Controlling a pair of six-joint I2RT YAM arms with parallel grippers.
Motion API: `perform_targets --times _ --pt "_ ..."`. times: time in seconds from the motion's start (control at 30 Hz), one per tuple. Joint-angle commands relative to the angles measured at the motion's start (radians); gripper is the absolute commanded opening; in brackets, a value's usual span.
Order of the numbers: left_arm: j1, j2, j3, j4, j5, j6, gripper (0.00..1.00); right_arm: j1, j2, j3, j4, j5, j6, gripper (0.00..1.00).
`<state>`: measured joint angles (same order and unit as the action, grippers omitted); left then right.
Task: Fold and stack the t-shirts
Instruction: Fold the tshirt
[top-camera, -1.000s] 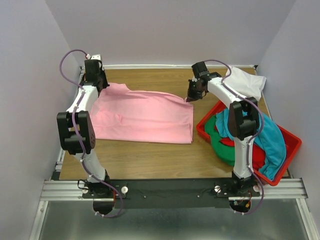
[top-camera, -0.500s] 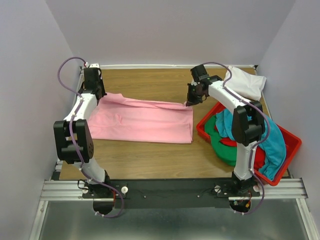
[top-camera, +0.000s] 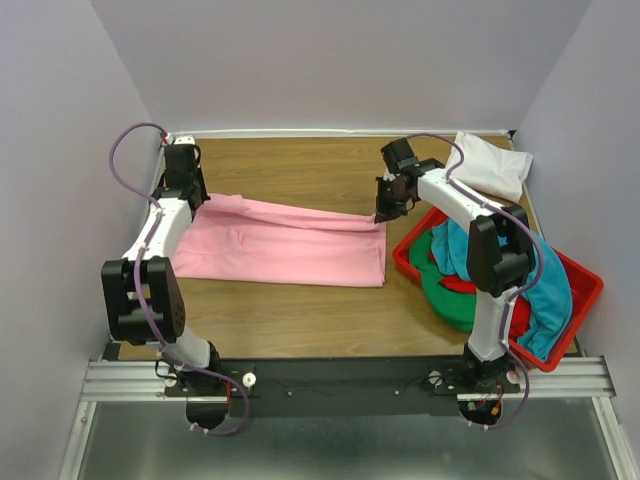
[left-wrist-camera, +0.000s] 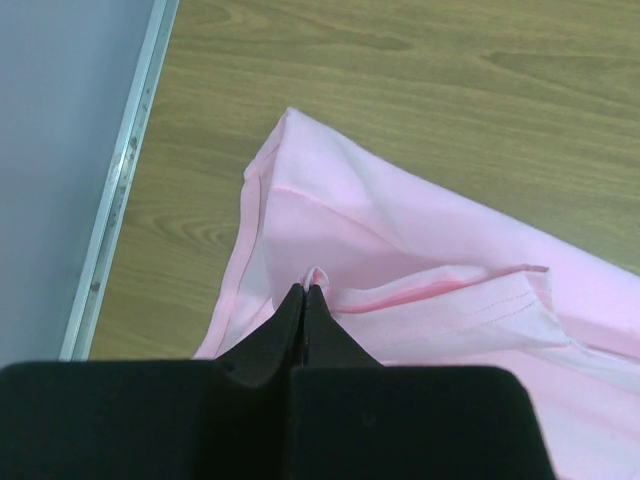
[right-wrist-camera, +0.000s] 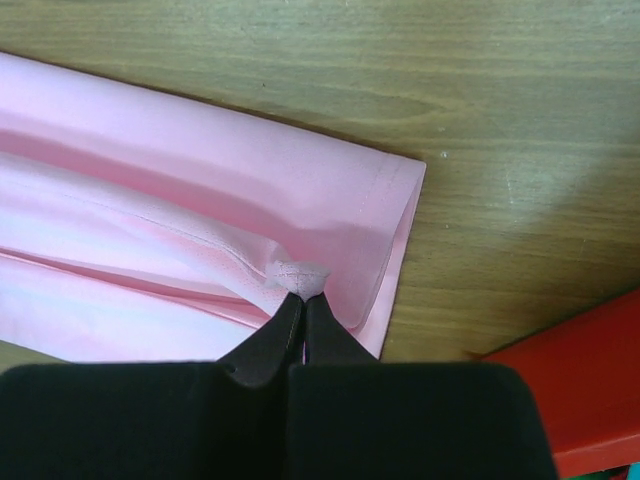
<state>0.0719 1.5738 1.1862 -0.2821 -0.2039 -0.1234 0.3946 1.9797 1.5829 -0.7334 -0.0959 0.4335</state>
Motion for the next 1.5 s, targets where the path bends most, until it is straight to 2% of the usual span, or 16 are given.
perform_targets --times 0.0,0.07,0.13,0.17,0.2,0.23,0.3,0.33,0.37,0.43,0.57,0.67,0.87,1.07,1.23,1.47 --pt "0.005 -0.058 -0.046 -0.049 -0.045 -0.027 0.0 0.012 -0.044 -0.027 -0.006 0.019 -0.016 0.01" --pt "0.005 -0.063 -0.054 -0.071 -0.043 -0.038 0.0 0.015 -0.048 -0.034 -0.008 0.025 -0.015 0.02" --pt "0.005 -0.069 -0.059 -0.112 -0.046 -0.064 0.14 0.021 -0.053 -0.049 -0.008 0.028 -0.015 0.02" --pt "0.005 -0.075 -0.062 -0.127 -0.046 -0.073 0.23 0.023 -0.062 -0.057 -0.008 0.027 -0.015 0.02" --pt "0.005 -0.09 -0.066 -0.15 -0.046 -0.081 0.37 0.027 -0.065 -0.063 -0.008 0.027 -0.015 0.03" --pt "0.003 -0.101 -0.077 -0.163 -0.045 -0.1 0.43 0.029 -0.07 -0.078 -0.008 0.027 -0.015 0.05" --pt "0.005 -0.132 -0.088 -0.199 -0.045 -0.129 0.56 0.041 -0.087 -0.095 -0.009 0.025 -0.016 0.15" --pt "0.005 -0.142 -0.091 -0.212 -0.045 -0.139 0.59 0.05 -0.094 -0.115 -0.011 0.03 -0.018 0.2" --pt "0.005 -0.153 -0.092 -0.224 -0.045 -0.148 0.62 0.052 -0.102 -0.127 -0.009 0.031 -0.013 0.3" --pt "0.005 -0.176 -0.088 -0.249 -0.031 -0.162 0.69 0.055 -0.13 -0.142 -0.011 0.035 -0.01 0.36" --pt "0.005 -0.175 -0.065 -0.229 0.05 -0.191 0.73 0.055 -0.165 -0.146 -0.015 0.051 -0.013 0.44" --pt "-0.004 -0.115 -0.022 -0.207 0.073 -0.197 0.73 0.055 -0.153 -0.104 -0.015 0.053 -0.021 0.46" --pt "-0.067 0.044 0.087 -0.174 0.092 -0.217 0.73 0.055 -0.055 0.037 -0.012 0.042 -0.012 0.46" --pt "-0.069 0.166 0.141 -0.129 0.136 -0.251 0.73 0.055 0.077 0.15 -0.003 0.033 -0.025 0.46" --pt "-0.069 0.238 0.148 -0.1 0.158 -0.255 0.73 0.055 0.116 0.12 0.003 0.033 -0.033 0.46" --pt "-0.106 0.287 0.116 -0.078 0.147 -0.26 0.73 0.059 0.053 -0.009 0.022 0.021 -0.032 0.46"
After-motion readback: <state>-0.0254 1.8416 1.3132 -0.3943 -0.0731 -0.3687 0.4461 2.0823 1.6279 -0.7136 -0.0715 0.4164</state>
